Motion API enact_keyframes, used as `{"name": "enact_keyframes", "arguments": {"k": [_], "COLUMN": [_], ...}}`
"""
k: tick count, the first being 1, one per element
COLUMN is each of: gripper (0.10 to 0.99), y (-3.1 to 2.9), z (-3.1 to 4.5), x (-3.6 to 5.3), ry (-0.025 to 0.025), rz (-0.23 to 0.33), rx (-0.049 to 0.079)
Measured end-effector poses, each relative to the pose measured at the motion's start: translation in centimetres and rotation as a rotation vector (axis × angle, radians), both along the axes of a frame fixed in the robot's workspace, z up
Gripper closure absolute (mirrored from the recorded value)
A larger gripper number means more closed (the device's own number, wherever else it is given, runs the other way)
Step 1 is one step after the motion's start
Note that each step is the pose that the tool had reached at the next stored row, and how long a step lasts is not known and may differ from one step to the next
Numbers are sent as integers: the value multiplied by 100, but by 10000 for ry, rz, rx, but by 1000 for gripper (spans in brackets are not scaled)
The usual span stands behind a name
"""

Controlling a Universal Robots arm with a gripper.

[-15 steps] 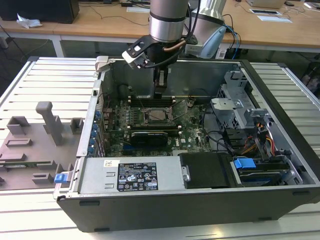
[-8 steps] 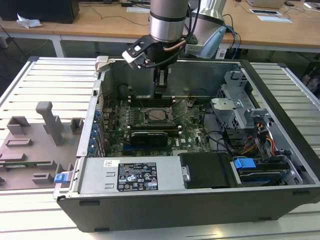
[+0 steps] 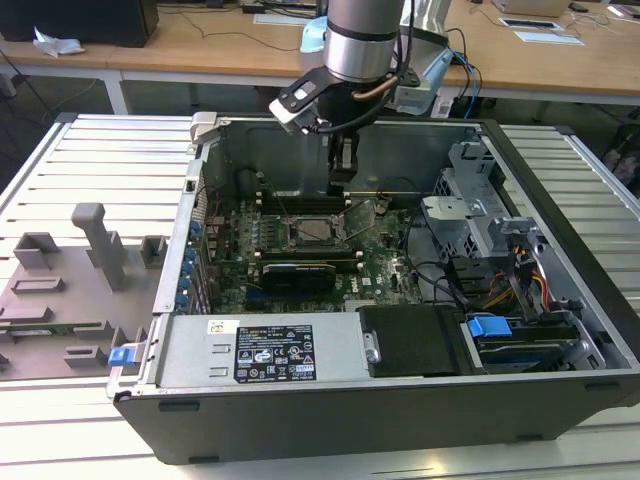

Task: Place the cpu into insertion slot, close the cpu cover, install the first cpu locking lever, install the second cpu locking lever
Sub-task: 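Close the cpu cover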

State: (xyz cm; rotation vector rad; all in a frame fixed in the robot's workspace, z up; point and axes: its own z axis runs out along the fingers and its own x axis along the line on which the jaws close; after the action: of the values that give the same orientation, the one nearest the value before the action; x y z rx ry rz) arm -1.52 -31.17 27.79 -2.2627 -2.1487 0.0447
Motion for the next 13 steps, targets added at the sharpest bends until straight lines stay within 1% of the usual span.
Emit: {"name": "enact_keyframes", "arguments": {"k": [1,2,4,13], "gripper": [980,980,980,980], "y": [0,1,2,2], "z": [37,125,221,227], "x": [0,1,2,4], "ry": [0,0,-1,-1], "rz": [1,3,2,3], "rx": [-1,-1,0,0]}}
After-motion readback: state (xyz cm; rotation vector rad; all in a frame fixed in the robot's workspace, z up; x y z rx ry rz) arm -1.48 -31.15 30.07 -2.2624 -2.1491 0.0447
